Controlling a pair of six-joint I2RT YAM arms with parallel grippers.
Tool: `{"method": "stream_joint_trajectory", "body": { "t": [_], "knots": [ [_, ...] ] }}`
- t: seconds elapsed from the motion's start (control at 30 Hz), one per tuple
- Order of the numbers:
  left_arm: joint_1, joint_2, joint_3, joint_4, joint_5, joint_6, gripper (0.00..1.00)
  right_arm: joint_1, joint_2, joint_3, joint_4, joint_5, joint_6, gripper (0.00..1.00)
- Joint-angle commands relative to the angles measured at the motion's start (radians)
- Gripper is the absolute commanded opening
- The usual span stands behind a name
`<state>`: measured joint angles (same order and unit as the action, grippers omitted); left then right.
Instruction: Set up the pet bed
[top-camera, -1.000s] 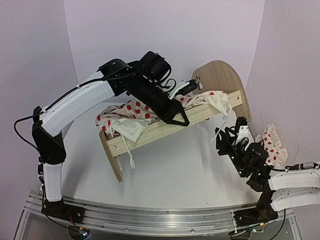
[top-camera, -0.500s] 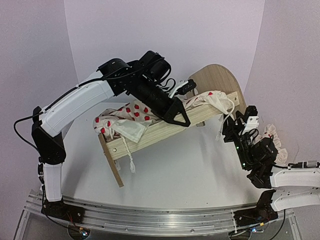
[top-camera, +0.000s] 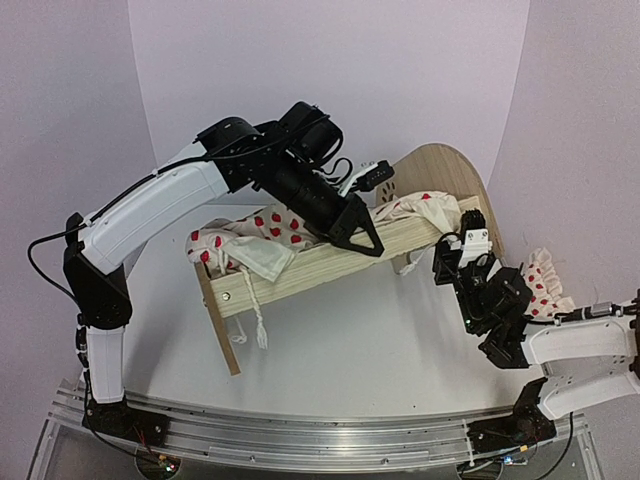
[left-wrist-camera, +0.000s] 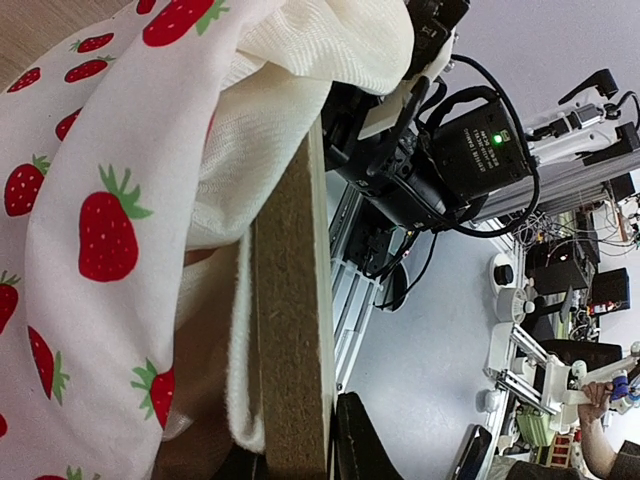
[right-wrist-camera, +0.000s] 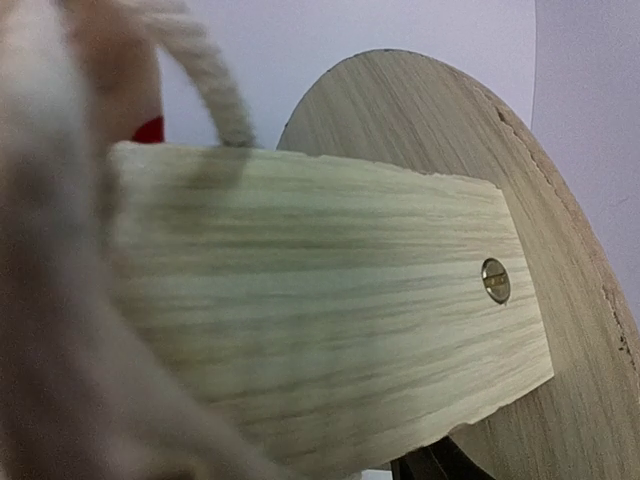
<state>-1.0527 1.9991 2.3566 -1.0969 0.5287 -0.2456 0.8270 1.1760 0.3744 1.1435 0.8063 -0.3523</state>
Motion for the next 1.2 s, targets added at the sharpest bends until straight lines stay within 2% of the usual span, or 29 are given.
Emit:
{"method": "stream_joint_trajectory", "body": {
  "t": [0.0, 0.4, 0.53, 0.93, 1.17],
  "knots": [
    [-0.002, -0.166, 0.118, 0.453, 0.005, 0.116, 0.0, -0.018, -0.016, -0.005, 0.06, 0.075, -0.014, 0.52],
    [-0.003, -0.172, 0.113, 0.457, 0.01, 0.114, 0.0, -0.057, 0.034, -0.049, 0.064, 0.141, 0.04, 0.46],
    [-0.003, -0.174, 0.114, 0.46, 0.011, 0.114, 0.0, -0.081, 0.049, -0.052, 0.064, 0.15, 0.052, 0.41],
    [-0.003, -0.171, 0.118, 0.461, 0.014, 0.115, 0.0, -0.146, 0.082, -0.009, 0.065, 0.076, 0.096, 0.38],
    [-0.003, -0.172, 0.117, 0.46, 0.013, 0.12, 0.0, -0.152, 0.119, 0.019, 0.067, 0.047, 0.118, 0.26]
  ]
}}
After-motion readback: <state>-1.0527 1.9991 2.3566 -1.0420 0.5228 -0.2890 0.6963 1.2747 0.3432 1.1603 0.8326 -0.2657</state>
